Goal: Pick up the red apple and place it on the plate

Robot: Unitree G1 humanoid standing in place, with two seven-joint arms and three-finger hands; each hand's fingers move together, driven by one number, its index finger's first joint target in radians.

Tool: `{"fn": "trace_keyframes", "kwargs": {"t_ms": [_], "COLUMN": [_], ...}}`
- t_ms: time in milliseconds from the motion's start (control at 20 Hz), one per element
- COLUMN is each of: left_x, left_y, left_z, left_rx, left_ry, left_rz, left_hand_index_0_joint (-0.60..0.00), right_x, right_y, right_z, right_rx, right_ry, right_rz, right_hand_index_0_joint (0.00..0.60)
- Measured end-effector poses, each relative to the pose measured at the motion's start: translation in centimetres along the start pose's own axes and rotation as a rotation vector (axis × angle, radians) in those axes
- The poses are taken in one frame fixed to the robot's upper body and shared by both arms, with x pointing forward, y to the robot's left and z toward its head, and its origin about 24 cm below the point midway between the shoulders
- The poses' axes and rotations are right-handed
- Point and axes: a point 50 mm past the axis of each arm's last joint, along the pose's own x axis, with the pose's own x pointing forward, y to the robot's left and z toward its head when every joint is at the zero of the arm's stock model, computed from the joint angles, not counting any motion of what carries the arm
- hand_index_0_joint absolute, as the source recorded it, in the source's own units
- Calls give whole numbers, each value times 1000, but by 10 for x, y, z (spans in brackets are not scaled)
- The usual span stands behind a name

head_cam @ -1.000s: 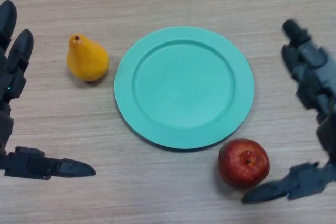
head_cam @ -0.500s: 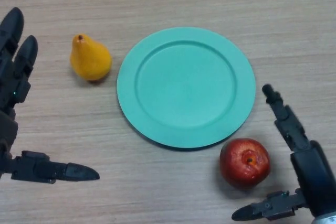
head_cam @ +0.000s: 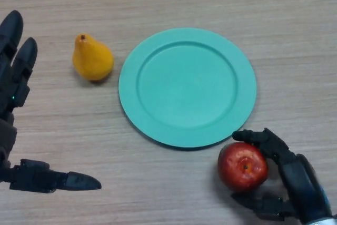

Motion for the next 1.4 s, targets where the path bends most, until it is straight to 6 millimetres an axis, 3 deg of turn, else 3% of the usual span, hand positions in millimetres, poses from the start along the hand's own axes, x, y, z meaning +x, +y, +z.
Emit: {"fn": "trace_keyframes", "kwargs": {"t_ms": [100, 350, 500, 650, 800, 1050, 1150, 1300, 1350, 1400], "left_x": [-1, -4, -5, -8, -13, -15, -18, -20, -20, -20], "left_y": [0, 0, 0, 0, -1, -1, -1, -1, -1, -1], "left_z": [0, -2, -2, -3, -4, -5, -4, -5, -5, -5], "left_rx": [-1, -3, -3, -8, -6, -48, -44, -43, -43, -43], "left_ry": [4, 18, 22, 29, 32, 23, 30, 42, 42, 41], "left_rz": [0, 2, 3, 4, 10, 22, 25, 27, 27, 27], "left_hand_index_0_joint": [0, 0, 0, 0, 0, 0, 0, 0, 0, 0], "right_x": [0, 18, 42, 70, 94, 118, 122, 125, 125, 125], "right_y": [-5, -31, -26, -10, 7, 31, 31, 29, 29, 29], "right_z": [12, 70, 100, 125, 121, 74, 63, 65, 65, 68], "right_rx": [49, 133, 130, 96, 57, 10, -23, -64, -65, -61], "right_ry": [-13, -137, -180, -219, -164, 63, 102, 85, 84, 77], "right_rz": [5, -69, -29, 59, 121, 152, 143, 127, 130, 143], "right_hand_index_0_joint": [600, 600, 600, 600, 600, 600, 600, 250, 100, 2]}}
